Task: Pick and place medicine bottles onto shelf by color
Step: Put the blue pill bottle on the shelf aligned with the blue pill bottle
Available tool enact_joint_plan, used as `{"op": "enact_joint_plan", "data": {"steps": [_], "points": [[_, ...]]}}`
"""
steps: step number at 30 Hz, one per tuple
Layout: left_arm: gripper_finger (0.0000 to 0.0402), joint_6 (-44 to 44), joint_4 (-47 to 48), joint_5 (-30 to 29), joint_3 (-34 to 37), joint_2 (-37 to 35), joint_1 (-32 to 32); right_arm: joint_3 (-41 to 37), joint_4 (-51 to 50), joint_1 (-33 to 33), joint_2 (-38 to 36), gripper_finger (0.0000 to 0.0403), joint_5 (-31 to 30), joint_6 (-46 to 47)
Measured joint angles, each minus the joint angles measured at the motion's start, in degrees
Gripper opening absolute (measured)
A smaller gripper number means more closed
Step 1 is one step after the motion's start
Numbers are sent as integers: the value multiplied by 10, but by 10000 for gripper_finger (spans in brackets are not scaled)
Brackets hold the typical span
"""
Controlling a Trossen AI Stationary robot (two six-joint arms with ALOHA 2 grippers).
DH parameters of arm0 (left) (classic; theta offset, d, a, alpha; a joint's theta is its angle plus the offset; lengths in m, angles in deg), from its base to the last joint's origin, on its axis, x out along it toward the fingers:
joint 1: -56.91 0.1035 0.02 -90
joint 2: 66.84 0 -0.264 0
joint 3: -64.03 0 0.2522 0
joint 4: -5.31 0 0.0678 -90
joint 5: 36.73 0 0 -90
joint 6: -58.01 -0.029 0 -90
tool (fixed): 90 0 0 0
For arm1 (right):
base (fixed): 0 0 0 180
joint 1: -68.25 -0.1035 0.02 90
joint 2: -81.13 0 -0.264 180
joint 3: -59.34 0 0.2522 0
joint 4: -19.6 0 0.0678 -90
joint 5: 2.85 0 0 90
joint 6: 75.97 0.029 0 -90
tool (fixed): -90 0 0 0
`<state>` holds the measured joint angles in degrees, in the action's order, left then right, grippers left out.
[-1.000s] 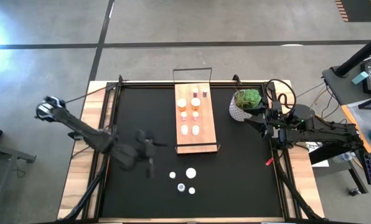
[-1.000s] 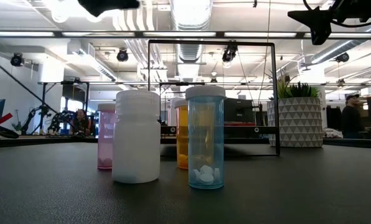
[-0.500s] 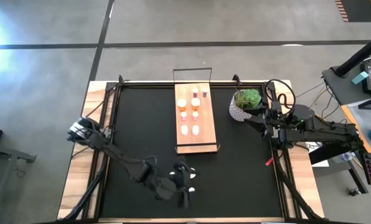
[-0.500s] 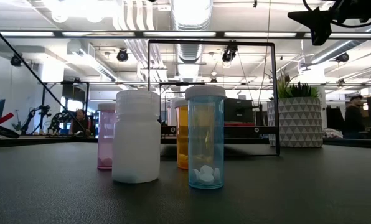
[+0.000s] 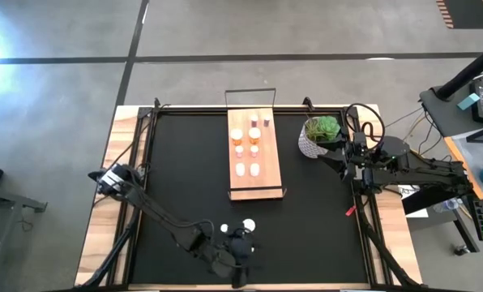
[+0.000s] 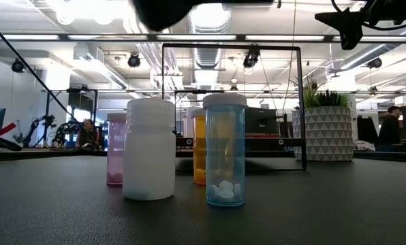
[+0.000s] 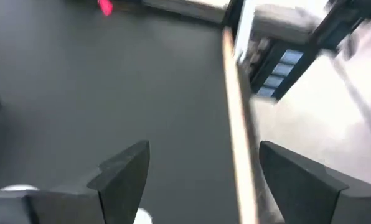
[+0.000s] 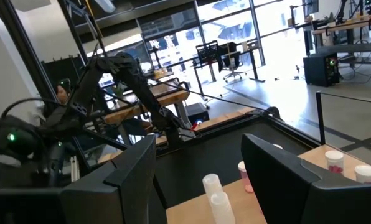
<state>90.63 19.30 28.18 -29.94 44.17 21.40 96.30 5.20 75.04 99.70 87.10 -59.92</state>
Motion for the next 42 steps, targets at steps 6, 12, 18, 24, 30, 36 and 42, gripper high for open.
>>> {"op": "enact_joint_plan", "data": {"steps": [6, 12, 18, 24, 30, 36, 42], "points": [[286, 0, 53, -7, 1, 10, -1, 0, 0, 0, 0, 226, 0, 0], [286, 1, 92, -8, 1, 26, -1, 0, 0, 0, 0, 226, 0, 0], [286, 0, 97, -9, 4, 34, 2, 0, 0, 0, 0, 226, 0, 0], [286, 1, 98, -10, 12, 34, 4, 0, 0, 0, 0, 226, 0, 0], [286, 1, 94, -8, 11, 44, 9, 0, 0, 0, 0, 226, 0, 0], [286, 1, 93, 7, 11, 57, 11, 0, 0, 0, 0, 226, 0, 0], [262, 1, 96, 8, 11, 57, 11, 0, 0, 0, 0, 226, 0, 0]]}}
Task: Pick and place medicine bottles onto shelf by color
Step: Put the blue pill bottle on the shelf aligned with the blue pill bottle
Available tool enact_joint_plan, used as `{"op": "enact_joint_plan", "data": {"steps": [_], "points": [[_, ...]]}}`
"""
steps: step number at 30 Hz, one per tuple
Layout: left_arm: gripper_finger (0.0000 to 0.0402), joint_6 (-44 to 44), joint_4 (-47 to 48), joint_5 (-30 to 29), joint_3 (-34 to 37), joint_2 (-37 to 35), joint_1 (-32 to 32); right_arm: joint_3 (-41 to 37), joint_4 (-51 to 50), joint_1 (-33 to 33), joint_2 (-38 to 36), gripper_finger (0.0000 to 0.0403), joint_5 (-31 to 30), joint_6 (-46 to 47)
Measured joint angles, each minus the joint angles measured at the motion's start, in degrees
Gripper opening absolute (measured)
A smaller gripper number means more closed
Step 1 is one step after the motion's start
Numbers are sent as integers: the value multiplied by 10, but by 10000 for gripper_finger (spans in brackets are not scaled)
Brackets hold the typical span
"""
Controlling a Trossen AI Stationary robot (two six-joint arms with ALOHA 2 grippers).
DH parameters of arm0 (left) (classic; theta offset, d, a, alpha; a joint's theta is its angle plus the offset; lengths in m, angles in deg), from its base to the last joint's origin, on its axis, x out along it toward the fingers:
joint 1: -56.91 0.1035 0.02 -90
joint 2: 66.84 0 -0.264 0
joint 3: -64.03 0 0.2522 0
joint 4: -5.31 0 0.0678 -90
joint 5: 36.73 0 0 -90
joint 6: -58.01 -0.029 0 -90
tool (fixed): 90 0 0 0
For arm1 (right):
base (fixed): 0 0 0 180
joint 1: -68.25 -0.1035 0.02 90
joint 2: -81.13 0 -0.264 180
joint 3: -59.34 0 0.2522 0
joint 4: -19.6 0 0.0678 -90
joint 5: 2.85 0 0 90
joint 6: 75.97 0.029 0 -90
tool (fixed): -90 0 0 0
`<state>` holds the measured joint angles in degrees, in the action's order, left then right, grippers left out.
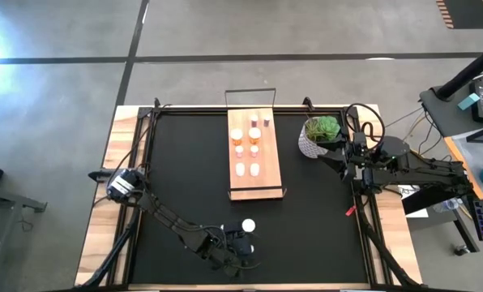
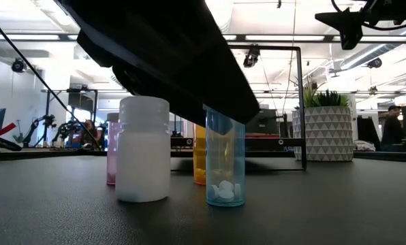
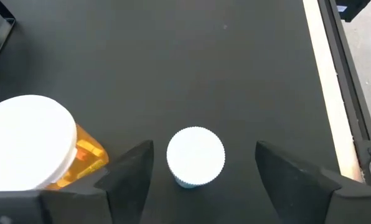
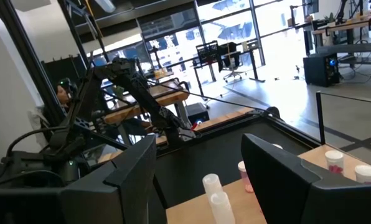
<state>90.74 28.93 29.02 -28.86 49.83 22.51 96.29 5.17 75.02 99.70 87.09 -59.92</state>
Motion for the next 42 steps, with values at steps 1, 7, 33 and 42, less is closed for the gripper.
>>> {"op": "enact_joint_plan", "data": {"steps": [1, 7, 33, 42], "points": [[253, 0, 2, 0, 0, 0, 0, 0, 0, 0, 0, 226, 0, 0], [189, 0, 1, 0, 0, -1, 3, 0, 0, 0, 0, 226, 0, 0], [109, 0, -23, 1, -14, -43, 3, 0, 0, 0, 0, 226, 0, 0], [109, -69, -19, -61, -45, -168, 11, 0, -1, 0, 0, 226, 0, 0]]}}
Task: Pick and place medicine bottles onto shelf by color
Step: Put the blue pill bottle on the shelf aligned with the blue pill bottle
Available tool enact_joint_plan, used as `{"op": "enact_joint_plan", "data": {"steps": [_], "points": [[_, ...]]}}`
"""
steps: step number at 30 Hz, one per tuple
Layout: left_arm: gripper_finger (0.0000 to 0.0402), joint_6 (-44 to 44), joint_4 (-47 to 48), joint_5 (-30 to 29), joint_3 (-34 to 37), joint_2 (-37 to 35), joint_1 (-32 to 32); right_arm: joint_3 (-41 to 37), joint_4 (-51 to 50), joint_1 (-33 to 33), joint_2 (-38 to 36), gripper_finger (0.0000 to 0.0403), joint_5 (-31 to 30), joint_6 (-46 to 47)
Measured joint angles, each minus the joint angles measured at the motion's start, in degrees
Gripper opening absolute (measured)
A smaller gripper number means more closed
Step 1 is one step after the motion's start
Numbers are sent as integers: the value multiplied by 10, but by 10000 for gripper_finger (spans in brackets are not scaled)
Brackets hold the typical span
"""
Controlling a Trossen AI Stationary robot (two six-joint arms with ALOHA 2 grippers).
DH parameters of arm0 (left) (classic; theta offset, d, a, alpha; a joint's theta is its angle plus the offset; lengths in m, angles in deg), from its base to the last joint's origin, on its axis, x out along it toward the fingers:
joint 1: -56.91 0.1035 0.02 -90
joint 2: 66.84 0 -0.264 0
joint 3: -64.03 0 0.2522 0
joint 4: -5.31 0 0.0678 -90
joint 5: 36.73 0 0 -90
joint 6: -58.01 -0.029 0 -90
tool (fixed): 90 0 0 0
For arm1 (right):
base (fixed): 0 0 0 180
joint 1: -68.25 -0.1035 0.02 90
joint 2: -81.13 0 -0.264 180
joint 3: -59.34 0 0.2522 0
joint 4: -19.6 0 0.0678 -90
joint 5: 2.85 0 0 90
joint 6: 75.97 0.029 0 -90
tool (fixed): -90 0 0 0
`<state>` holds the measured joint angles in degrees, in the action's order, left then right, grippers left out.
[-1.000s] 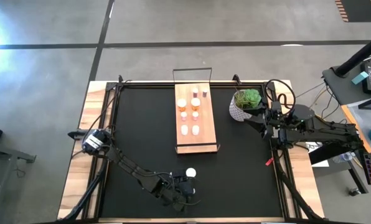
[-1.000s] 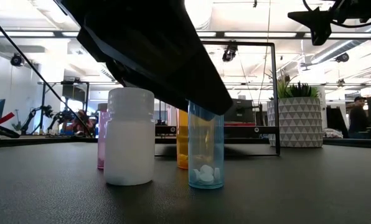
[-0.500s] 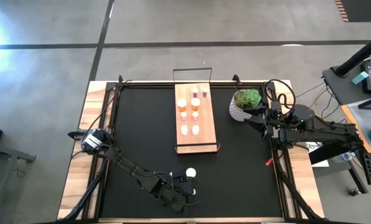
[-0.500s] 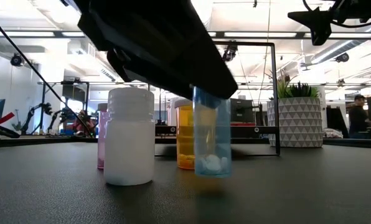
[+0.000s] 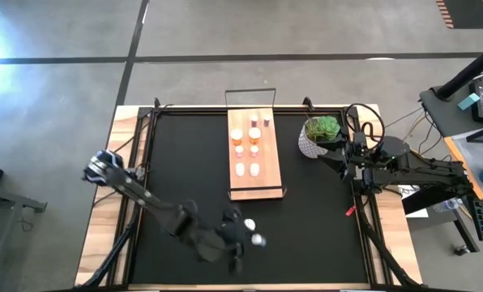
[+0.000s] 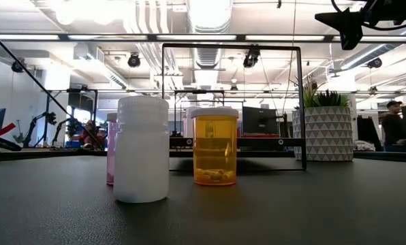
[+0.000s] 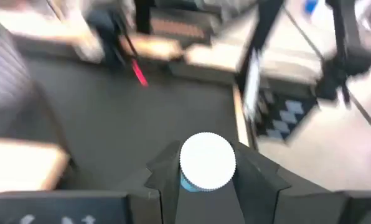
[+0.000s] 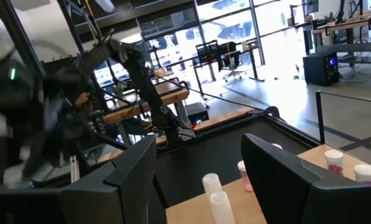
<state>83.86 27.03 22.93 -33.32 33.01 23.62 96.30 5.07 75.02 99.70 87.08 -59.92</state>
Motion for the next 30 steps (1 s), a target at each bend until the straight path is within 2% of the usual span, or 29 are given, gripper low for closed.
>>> {"op": "enact_joint_plan", "data": {"steps": [5, 11, 14, 20, 25, 30], "points": [[109, -84, 32, -103, 1, -79, 25, 0, -4, 0, 0, 226, 0, 0], [109, -68, 169, -100, 3, -142, 136, 0, -6, 0, 0, 226, 0, 0], [109, -67, 223, -63, 3, -156, 212, 0, -6, 0, 0, 226, 0, 0], [109, -95, 261, 99, 7, -152, 379, 0, -6, 0, 0, 226, 0, 0], [109, -132, 231, 127, 39, -137, 465, 0, -7, 0, 0, 226, 0, 0], [109, -145, 152, 204, 91, -129, 527, 0, -7, 0, 0, 226, 0, 0]]}}
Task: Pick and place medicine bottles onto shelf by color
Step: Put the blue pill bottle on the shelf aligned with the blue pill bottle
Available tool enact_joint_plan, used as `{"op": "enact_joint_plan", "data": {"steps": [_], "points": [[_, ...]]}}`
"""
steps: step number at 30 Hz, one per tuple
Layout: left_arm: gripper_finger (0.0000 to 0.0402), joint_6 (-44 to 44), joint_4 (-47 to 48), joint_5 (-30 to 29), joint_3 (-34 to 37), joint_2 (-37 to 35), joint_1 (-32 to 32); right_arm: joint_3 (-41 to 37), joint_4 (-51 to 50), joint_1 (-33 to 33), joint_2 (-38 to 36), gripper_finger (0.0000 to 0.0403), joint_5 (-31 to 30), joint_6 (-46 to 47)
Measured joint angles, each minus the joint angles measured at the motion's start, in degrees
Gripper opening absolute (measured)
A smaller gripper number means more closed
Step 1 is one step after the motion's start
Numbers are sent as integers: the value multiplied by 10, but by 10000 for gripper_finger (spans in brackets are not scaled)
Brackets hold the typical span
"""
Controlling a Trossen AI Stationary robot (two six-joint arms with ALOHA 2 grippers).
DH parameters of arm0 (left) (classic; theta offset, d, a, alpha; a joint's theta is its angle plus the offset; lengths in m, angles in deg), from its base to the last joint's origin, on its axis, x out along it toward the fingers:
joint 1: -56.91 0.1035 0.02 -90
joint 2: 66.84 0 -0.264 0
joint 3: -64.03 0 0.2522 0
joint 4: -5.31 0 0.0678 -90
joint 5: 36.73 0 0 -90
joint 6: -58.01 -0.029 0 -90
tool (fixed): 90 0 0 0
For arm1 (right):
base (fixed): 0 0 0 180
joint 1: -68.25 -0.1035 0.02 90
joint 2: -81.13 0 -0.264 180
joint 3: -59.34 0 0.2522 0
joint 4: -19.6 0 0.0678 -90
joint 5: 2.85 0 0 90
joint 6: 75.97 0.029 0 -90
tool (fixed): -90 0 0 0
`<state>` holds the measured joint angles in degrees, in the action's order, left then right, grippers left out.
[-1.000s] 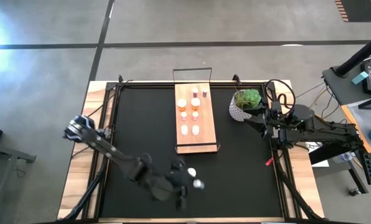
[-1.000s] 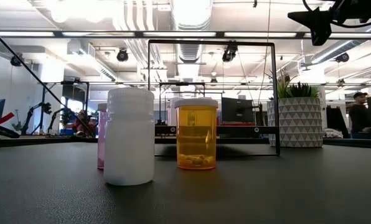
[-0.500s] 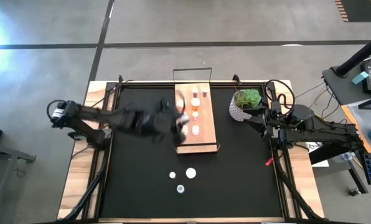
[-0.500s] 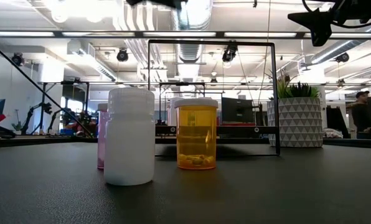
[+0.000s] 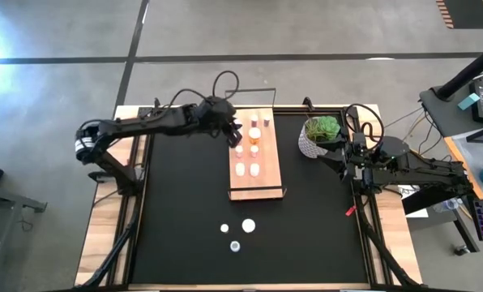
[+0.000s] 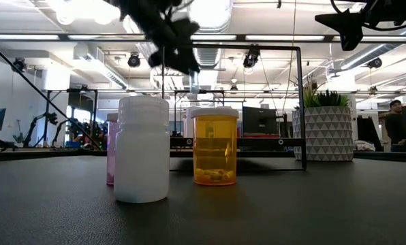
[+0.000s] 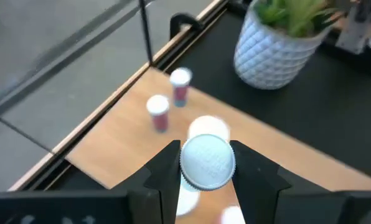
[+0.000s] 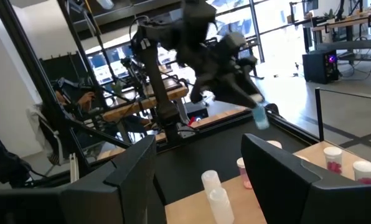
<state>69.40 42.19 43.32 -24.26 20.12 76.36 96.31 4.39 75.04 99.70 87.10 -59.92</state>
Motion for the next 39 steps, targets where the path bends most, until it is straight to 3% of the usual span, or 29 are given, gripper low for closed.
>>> {"op": "enact_joint_plan", "data": {"steps": [8, 17, 39], "points": [[109, -14, -116, 11, 65, 31, 63, 0, 0, 0, 0, 226, 0, 0], [109, 2, -118, 15, 35, 113, 99, 0, 0, 0, 0, 226, 0, 0], [109, 17, -139, 33, 28, 173, 109, 0, 0, 0, 0, 226, 0, 0]]}}
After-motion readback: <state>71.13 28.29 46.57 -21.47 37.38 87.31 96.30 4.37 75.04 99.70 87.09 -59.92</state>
